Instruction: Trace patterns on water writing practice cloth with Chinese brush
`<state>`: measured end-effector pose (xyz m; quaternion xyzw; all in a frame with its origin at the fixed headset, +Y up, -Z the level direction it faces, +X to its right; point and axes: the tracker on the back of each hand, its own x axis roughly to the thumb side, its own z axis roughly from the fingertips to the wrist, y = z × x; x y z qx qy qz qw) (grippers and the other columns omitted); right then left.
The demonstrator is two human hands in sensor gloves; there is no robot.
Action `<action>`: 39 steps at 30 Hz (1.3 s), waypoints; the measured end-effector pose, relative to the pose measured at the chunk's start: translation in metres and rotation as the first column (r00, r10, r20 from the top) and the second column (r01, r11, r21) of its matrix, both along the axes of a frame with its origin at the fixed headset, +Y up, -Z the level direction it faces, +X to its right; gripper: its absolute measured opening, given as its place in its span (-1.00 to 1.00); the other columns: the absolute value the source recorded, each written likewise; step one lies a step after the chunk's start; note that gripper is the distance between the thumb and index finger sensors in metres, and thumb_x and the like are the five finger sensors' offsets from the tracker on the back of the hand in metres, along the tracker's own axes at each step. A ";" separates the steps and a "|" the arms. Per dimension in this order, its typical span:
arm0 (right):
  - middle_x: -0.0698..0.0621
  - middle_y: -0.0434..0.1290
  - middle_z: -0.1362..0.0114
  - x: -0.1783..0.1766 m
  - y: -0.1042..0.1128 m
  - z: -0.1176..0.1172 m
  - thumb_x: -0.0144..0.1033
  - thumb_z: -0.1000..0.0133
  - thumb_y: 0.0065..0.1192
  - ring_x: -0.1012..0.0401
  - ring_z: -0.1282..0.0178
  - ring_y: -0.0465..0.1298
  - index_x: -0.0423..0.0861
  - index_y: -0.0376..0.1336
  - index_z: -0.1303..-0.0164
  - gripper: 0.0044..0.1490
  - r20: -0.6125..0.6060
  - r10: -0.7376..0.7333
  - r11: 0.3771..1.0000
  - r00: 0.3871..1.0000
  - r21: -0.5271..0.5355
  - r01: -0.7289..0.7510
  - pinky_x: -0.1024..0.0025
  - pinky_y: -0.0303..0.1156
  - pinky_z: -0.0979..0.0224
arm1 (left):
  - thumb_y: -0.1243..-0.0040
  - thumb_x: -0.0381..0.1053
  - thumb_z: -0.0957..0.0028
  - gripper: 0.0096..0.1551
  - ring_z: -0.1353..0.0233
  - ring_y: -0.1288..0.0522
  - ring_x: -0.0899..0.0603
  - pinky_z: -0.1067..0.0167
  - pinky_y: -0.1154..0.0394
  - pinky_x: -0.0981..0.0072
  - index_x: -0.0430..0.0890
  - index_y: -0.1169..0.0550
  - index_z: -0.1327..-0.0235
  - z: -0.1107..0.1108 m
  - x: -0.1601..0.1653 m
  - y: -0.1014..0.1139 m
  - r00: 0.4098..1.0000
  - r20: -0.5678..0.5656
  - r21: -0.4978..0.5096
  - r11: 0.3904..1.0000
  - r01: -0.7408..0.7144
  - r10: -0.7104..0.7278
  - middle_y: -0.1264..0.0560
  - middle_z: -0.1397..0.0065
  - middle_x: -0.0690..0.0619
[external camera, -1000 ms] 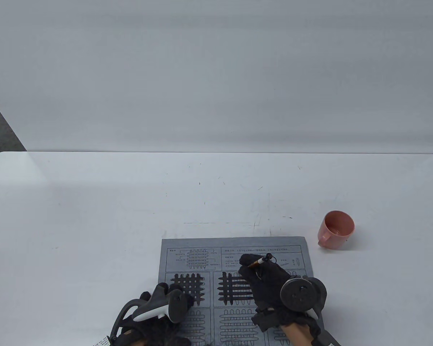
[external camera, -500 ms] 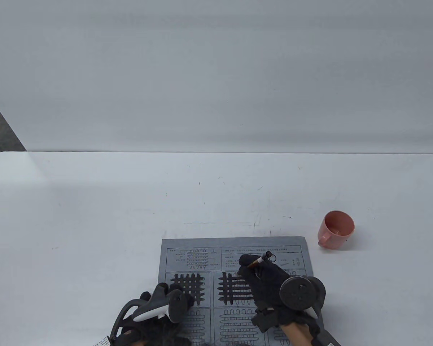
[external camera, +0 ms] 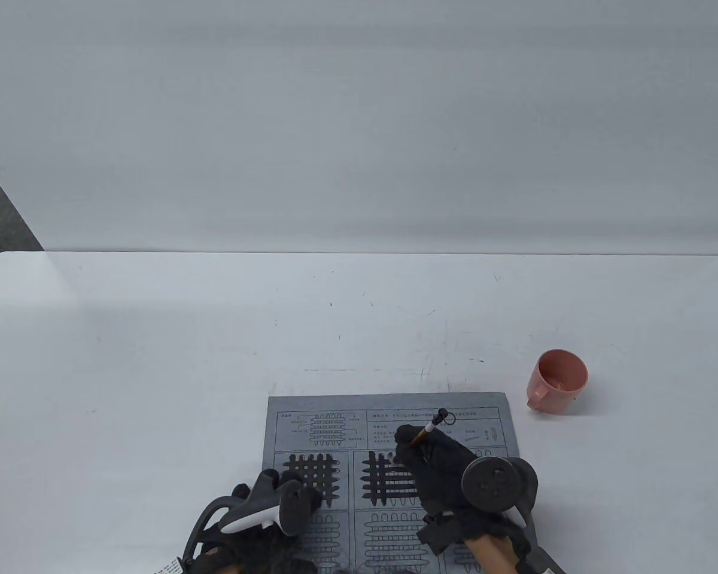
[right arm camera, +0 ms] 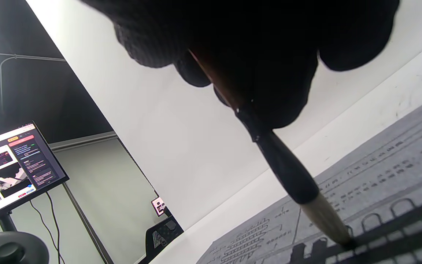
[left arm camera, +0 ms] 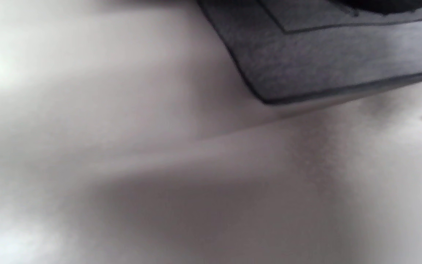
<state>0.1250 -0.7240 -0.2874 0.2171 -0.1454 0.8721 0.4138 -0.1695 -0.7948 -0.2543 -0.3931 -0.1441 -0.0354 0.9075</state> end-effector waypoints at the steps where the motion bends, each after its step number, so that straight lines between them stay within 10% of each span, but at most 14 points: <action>1: -0.21 0.58 -0.22 0.000 0.000 0.000 -0.22 -0.18 0.21 -0.09 -0.08 0.66 -0.19 0.38 -0.17 -0.54 0.002 0.000 1.000 1.000 -0.003 0.000 -0.22 0.45 -0.19 | 0.03 0.55 0.25 0.28 -0.55 0.74 -0.22 -0.45 0.50 -0.43 0.40 0.57 -0.28 0.000 0.000 0.000 1.000 0.000 0.000 1.000 0.000 0.000 0.73 -0.46 0.18; 39: -0.21 0.63 -0.10 0.000 -0.001 0.000 -0.15 -0.17 0.23 -0.04 0.06 0.70 -0.20 0.42 -0.10 -0.53 -0.013 -0.003 1.000 1.000 -0.023 0.003 -0.19 0.48 -0.13 | 0.03 0.55 0.25 0.28 -0.55 0.74 -0.22 -0.45 0.50 -0.43 0.40 0.57 -0.28 0.000 0.000 0.000 1.000 0.000 0.000 1.000 0.000 0.000 0.73 -0.46 0.18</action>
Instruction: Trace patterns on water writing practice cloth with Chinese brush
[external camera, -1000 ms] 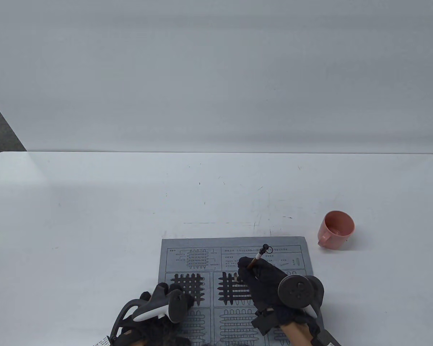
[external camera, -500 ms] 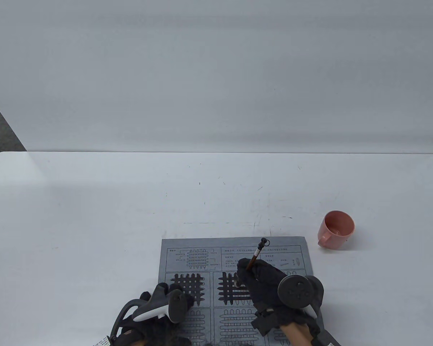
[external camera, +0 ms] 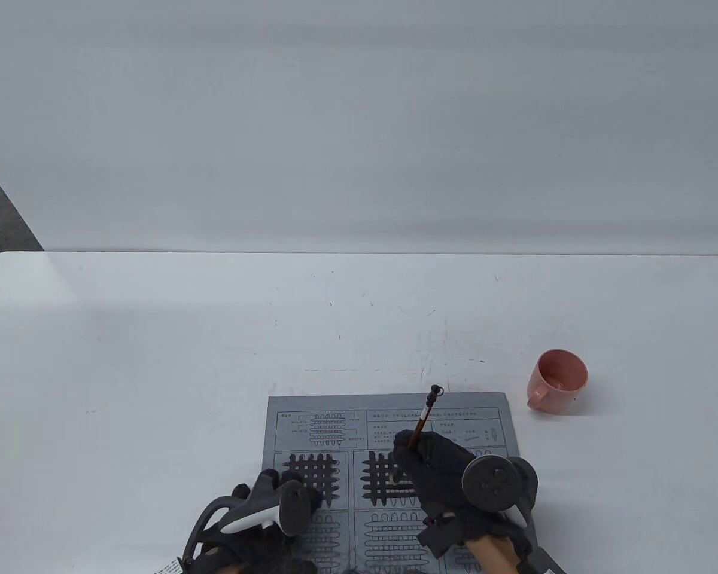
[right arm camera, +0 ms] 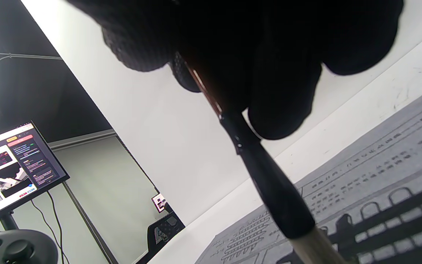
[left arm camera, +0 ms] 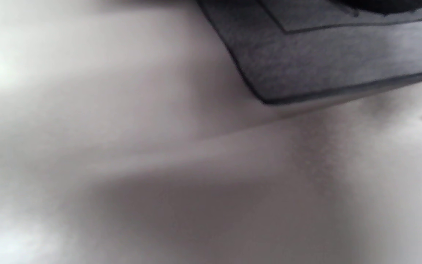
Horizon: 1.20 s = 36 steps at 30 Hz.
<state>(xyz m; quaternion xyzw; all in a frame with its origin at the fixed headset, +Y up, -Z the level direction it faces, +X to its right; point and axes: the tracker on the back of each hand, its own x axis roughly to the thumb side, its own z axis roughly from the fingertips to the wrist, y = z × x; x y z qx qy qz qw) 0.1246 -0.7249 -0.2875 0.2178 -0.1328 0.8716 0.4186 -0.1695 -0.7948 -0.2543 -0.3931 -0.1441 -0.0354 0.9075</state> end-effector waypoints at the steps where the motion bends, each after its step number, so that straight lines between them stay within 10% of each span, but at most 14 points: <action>1: -0.21 0.63 -0.10 0.000 0.000 0.000 -0.15 -0.17 0.23 -0.04 0.06 0.70 -0.20 0.42 -0.10 -0.53 -0.001 0.000 1.000 1.000 -0.001 0.000 -0.19 0.48 -0.14 | 0.03 0.55 0.26 0.28 -0.55 0.74 -0.23 -0.45 0.49 -0.43 0.40 0.57 -0.28 0.000 0.000 0.000 1.000 0.000 0.000 1.000 0.000 0.000 0.73 -0.46 0.18; 36: -0.20 0.65 -0.02 0.001 -0.002 0.000 -0.11 -0.17 0.24 0.00 0.15 0.71 -0.22 0.44 -0.05 -0.52 -0.013 -0.017 0.999 1.000 -0.038 0.017 -0.16 0.52 -0.08 | 0.03 0.55 0.25 0.28 -0.55 0.74 -0.22 -0.45 0.50 -0.43 0.40 0.57 -0.28 0.000 0.000 0.000 1.000 0.000 0.000 1.000 0.000 0.000 0.73 -0.46 0.18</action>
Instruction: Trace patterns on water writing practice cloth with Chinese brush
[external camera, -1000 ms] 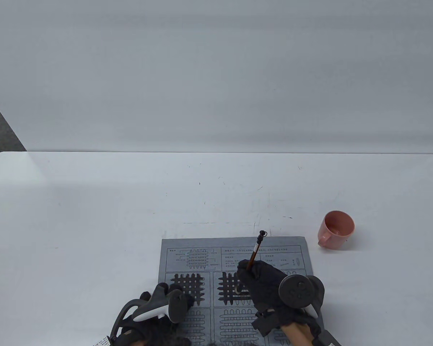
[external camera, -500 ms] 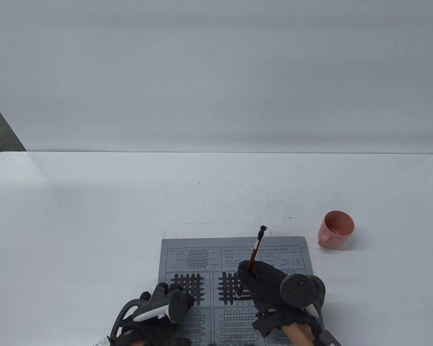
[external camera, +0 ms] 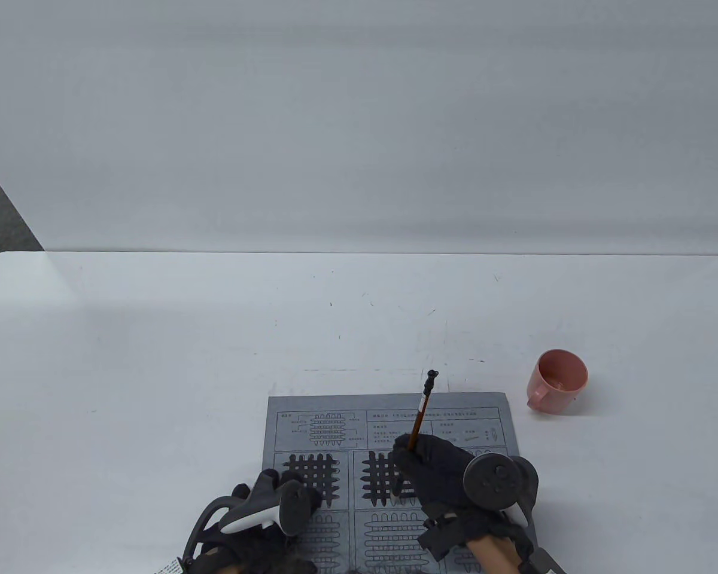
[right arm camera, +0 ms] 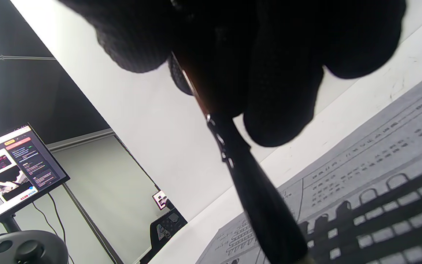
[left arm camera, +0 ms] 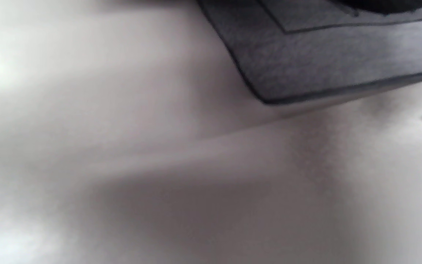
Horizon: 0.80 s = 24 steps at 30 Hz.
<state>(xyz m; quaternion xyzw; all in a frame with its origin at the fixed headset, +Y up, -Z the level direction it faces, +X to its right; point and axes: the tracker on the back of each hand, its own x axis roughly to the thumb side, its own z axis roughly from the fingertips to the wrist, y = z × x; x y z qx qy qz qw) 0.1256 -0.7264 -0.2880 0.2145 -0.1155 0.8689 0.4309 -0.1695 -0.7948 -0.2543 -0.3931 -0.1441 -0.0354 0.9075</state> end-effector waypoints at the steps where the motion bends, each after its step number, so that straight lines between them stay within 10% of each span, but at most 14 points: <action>1: -0.20 0.66 -0.02 0.000 0.000 0.000 -0.11 -0.17 0.24 0.00 0.15 0.72 -0.22 0.44 -0.05 -0.52 0.001 -0.001 1.000 1.000 0.000 0.001 -0.16 0.52 -0.08 | 0.03 0.55 0.26 0.28 -0.55 0.74 -0.22 -0.45 0.49 -0.43 0.39 0.57 -0.28 0.000 0.000 0.000 1.000 0.000 0.000 1.000 0.000 0.000 0.73 -0.46 0.18; 24: -0.19 0.66 0.00 0.003 0.001 0.000 -0.10 -0.17 0.25 0.01 0.17 0.72 -0.23 0.45 -0.04 -0.51 0.007 -0.023 1.000 1.000 0.012 0.022 -0.15 0.52 -0.08 | 0.03 0.55 0.25 0.28 -0.55 0.74 -0.23 -0.45 0.49 -0.43 0.39 0.57 -0.28 0.000 0.000 -0.001 1.000 0.001 0.002 1.000 0.001 -0.001 0.73 -0.46 0.18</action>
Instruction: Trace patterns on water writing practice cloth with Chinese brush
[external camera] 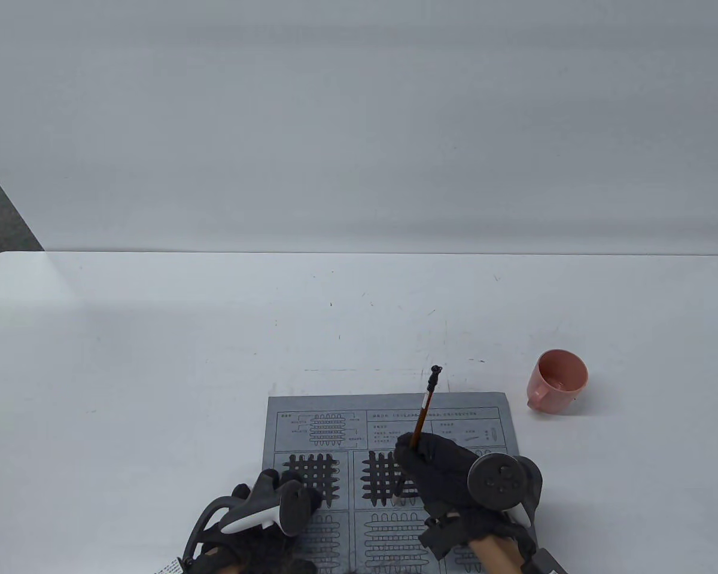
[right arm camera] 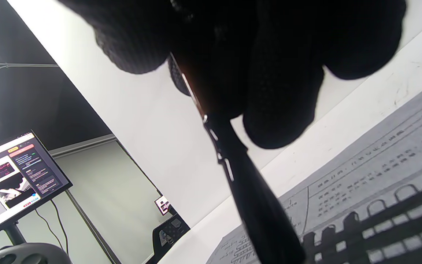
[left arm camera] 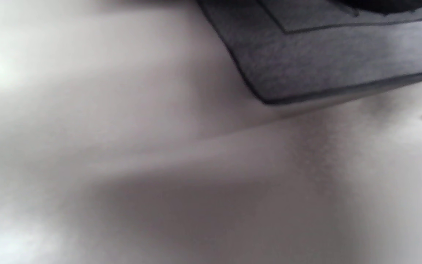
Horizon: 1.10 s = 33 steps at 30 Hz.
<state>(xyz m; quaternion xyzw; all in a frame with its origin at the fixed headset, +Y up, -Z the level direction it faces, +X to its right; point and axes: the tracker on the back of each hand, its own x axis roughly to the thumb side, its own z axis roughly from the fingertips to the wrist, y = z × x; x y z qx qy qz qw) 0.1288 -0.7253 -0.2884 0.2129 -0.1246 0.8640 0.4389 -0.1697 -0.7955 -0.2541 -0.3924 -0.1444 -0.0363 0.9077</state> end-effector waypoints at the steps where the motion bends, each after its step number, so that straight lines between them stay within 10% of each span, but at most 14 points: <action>1: -0.19 0.66 0.00 0.000 0.000 0.000 -0.10 -0.17 0.24 0.01 0.16 0.72 -0.23 0.45 -0.04 -0.51 0.000 0.000 1.000 1.000 -0.001 0.000 -0.15 0.52 -0.08 | 0.03 0.55 0.25 0.28 -0.55 0.74 -0.23 -0.45 0.49 -0.43 0.39 0.57 -0.28 0.000 0.000 0.000 1.000 0.000 0.000 1.000 0.000 0.000 0.73 -0.46 0.18; 33: -0.19 0.65 -0.03 0.000 0.000 0.001 -0.11 -0.17 0.24 0.00 0.13 0.71 -0.22 0.43 -0.06 -0.51 0.001 0.002 1.000 1.000 0.007 -0.002 -0.16 0.51 -0.10 | 0.03 0.55 0.25 0.28 -0.54 0.74 -0.23 -0.45 0.50 -0.43 0.39 0.57 -0.28 0.000 0.000 0.000 1.000 0.000 0.000 1.000 0.000 0.000 0.73 -0.46 0.18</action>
